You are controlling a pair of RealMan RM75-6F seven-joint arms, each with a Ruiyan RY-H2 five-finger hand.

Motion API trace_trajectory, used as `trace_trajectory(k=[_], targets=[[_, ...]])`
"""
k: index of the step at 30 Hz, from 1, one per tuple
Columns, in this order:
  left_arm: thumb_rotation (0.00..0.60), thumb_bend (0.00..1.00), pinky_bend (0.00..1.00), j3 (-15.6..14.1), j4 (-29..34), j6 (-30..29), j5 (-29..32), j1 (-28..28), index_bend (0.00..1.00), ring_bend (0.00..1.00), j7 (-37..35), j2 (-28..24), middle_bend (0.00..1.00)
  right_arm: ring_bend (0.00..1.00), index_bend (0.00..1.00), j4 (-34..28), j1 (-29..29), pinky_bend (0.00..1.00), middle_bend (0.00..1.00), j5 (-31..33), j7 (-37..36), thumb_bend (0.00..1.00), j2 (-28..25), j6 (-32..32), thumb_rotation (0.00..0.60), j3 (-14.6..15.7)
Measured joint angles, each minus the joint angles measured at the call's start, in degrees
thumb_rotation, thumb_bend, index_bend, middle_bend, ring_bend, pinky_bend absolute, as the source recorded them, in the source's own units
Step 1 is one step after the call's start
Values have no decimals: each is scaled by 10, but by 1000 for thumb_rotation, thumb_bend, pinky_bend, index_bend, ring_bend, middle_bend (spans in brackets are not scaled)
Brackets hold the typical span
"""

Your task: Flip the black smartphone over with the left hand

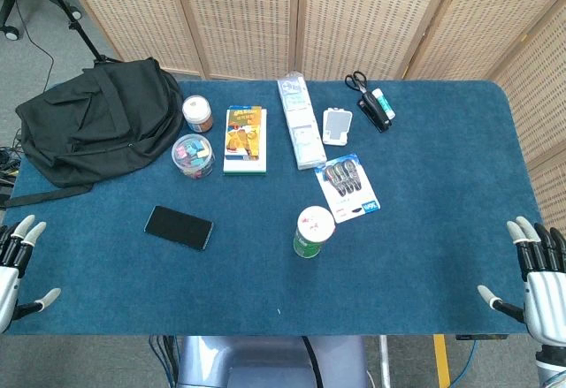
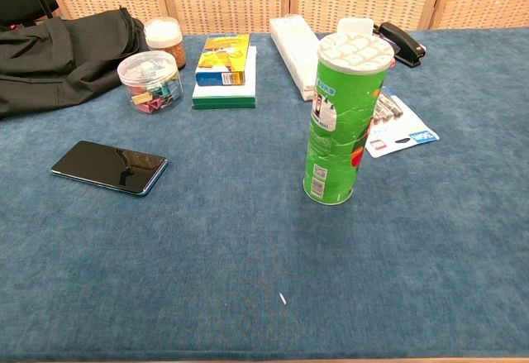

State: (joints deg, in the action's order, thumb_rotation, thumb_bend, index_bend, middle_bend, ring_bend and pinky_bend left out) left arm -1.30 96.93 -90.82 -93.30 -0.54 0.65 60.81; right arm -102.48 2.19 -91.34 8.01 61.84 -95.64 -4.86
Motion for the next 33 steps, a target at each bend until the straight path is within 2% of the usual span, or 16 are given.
trace_trajectory(k=[9, 13, 16, 18, 20, 25, 33], targets=[[600, 74, 0, 0, -2, 21, 4, -9, 0, 0, 9, 2, 0, 0, 55, -1, 0, 0, 0, 1, -12, 0, -2, 2, 600, 1], [600, 93, 0, 7, -27, 61, 5, -37, 0, 0, 9, 24, 0, 0, 55, -2, -1, 0, 0, 3, -20, 0, -3, 2, 600, -1], [600, 195, 0, 12, -66, 108, 2, -72, 0, 0, 7, 55, 0, 0, 55, -1, -2, 0, 0, 6, -25, 0, -4, 4, 600, -1], [600, 338, 0, 16, -90, 143, 2, -97, 0, 0, 13, 78, 0, 0, 55, -1, -2, 0, 0, 7, -26, 0, -4, 5, 600, -2], [600, 390, 0, 20, -105, 169, 4, -118, 0, 0, 27, 98, 0, 0, 55, -1, -3, 0, 0, 9, -27, 0, -4, 5, 600, -3], [600, 384, 0, 31, -134, 223, 25, -154, 0, 0, 68, 151, 0, 0, 55, 1, -3, 0, 0, 15, -36, 0, -7, 8, 600, -5], [600, 387, 0, 39, -212, 248, 38, -188, 0, 0, 59, 226, 0, 0, 55, 1, -5, 0, 0, 19, -46, 0, -10, 11, 600, -6]])
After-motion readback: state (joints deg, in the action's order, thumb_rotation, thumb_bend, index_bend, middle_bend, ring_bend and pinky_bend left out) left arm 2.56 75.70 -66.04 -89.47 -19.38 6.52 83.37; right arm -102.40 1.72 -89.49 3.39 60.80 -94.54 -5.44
